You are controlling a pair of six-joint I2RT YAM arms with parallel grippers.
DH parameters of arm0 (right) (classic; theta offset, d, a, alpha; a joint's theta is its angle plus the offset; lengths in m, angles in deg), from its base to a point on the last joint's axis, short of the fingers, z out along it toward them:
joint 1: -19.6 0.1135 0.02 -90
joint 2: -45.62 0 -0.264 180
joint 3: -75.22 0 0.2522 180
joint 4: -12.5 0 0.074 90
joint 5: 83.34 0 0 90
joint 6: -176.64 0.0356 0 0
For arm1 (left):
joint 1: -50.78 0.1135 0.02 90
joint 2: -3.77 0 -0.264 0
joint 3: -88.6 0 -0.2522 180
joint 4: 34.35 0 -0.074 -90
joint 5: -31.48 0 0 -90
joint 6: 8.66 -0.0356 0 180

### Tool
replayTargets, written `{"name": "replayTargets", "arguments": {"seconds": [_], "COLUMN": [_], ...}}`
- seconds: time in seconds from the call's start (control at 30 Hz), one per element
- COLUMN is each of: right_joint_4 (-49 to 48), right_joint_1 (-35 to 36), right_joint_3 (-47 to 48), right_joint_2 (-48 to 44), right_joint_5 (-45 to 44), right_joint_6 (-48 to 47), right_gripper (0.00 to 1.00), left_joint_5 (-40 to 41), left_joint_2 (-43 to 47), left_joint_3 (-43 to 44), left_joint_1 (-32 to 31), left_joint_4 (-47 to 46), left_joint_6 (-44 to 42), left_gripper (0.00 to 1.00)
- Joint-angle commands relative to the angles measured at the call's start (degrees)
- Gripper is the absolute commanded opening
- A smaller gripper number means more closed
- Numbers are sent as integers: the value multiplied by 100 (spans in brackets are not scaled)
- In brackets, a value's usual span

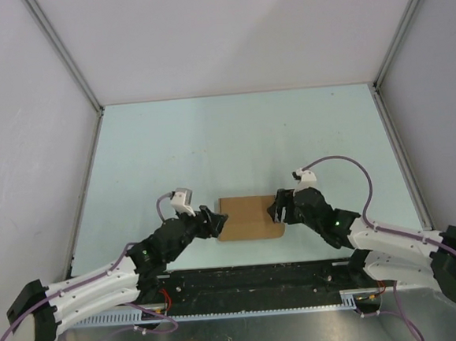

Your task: Fold the paper box

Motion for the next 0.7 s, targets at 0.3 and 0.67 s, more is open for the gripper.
{"name": "replayTargets", "arguments": {"seconds": [0.3, 0.67], "right_joint_4": [-1173, -1243], "right_joint_1": [-287, -313], "right_joint_3": [227, 227], "right_joint_2": [990, 1034], "right_joint_5": [546, 670], "right_joint_6": [-154, -154], "right_gripper": [69, 67], "left_joint_5": [-379, -731], "left_joint_2": [-73, -379], "left_joint_3": [-233, -207], "left_joint_1": [-2, -11], "left_joint_4": [263, 148], "left_joint_6": [291, 318], "left_gripper": [76, 75]}}
